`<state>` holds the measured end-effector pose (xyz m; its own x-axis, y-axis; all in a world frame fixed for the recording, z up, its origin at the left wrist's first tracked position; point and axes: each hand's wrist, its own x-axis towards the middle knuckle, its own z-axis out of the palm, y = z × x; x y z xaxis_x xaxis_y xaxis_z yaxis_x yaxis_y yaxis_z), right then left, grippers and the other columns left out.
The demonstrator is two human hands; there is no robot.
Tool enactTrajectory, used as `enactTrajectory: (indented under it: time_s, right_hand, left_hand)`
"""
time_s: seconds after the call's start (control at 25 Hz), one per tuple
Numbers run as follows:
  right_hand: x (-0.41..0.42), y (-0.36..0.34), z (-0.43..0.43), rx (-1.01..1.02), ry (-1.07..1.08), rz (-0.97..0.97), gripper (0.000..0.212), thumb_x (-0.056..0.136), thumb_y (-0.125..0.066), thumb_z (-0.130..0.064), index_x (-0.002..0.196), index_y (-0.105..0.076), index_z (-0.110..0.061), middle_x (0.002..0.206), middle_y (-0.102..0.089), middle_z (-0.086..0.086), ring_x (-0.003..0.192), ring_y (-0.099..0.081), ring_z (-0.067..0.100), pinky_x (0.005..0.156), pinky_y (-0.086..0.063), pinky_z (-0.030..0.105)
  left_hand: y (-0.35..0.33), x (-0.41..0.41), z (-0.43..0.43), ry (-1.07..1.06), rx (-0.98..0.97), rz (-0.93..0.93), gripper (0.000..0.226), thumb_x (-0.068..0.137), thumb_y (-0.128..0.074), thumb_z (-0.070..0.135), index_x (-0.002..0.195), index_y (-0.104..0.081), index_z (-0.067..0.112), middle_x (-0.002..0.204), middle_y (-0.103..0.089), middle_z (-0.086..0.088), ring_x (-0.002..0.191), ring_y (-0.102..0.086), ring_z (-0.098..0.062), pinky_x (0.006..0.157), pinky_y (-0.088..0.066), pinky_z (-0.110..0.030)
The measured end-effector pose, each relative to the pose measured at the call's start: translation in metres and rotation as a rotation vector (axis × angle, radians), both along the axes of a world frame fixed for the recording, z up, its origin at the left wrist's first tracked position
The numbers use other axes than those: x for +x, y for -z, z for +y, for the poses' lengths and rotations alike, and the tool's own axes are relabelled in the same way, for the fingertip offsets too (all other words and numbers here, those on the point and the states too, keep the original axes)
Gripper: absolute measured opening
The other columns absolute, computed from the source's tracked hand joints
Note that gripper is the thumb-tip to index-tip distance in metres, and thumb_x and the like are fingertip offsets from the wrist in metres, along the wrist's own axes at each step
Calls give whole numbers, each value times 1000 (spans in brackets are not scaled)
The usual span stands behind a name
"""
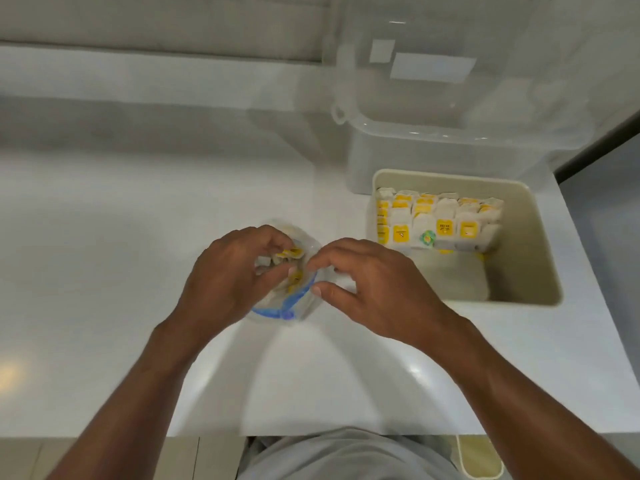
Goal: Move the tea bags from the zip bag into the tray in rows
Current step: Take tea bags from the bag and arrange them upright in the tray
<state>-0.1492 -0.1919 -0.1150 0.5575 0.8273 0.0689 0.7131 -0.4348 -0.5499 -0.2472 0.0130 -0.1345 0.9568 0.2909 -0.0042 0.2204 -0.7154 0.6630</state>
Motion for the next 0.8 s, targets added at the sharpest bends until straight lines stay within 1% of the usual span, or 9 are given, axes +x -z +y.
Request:
enactTrajectory:
  time_s: [0.08,0.16,0.24,0.32,0.44,0.52,0.68,0.76,0.8]
  right_hand:
    - [-10,10,13,-43,16,3,26,90,-55,-42,113,-66,-36,118,-64,-17,102,-61,12,82,-53,33]
    - [-16,20,24,-84,36,-9,29,91,-53,-38,118,-65,-35,123,-62,-17,105,-60,13,84,-53,33]
    - [-21,28,35,-82,50,-28,30,91,-55,-34,119,-65,-34,124,-62,-15,106,-60,14,85,-52,31]
    - [-25,32,46,-115,79,-36,29,91,-57,-32,119,-65,-35,123,-63,-14,107,-61,15,84,-52,31]
    - [-31,42,53,-341,120,-75,31,95,-53,-36,125,-60,-39,127,-61,-14,113,-57,15,84,-51,32]
    - [-36,50,51,-444,153,-115,37,95,-52,-38,132,-54,-38,129,-58,-13,115,-55,15,80,-48,31]
    - [-46,60,43,-399,206,-129,45,89,-62,-35,134,-53,-33,125,-60,-9,108,-59,19,71,-52,32]
    - [-46,61,43,-345,214,-108,45,88,-65,-33,132,-56,-33,123,-61,-9,103,-60,19,71,-54,33]
    - [-46,61,43,-315,225,-86,43,88,-65,-33,130,-57,-34,121,-63,-9,99,-62,18,71,-54,33]
  left_hand:
    - [9,-11,11,10,-36,7,27,81,-77,29,105,-66,35,101,-69,20,94,-65,1,77,-55,-34]
    - [17,-19,19,14,-64,11,33,79,-81,16,105,-68,31,99,-70,20,92,-66,3,79,-56,-33]
    - [23,-21,22,1,4,42,31,79,-81,21,105,-69,34,96,-70,22,90,-67,0,77,-55,-30]
    - [28,-21,22,-6,167,119,27,83,-75,35,108,-67,38,101,-71,20,94,-69,-8,74,-53,-28]
    - [36,-20,21,8,351,215,31,88,-63,44,119,-62,40,114,-69,14,99,-68,-19,74,-50,-28]
    - [40,-22,19,19,379,236,33,89,-60,44,122,-60,39,118,-66,11,95,-67,-25,73,-53,-31]
    - [52,-32,11,27,365,204,35,89,-62,36,124,-59,34,122,-63,9,88,-68,-28,65,-50,-31]
    - [57,-33,13,-17,306,133,27,86,-66,28,113,-66,31,113,-68,8,82,-68,-29,61,-47,-29]
    - [58,-34,14,-43,300,104,19,85,-67,25,103,-69,29,103,-70,6,76,-67,-29,57,-45,-28]
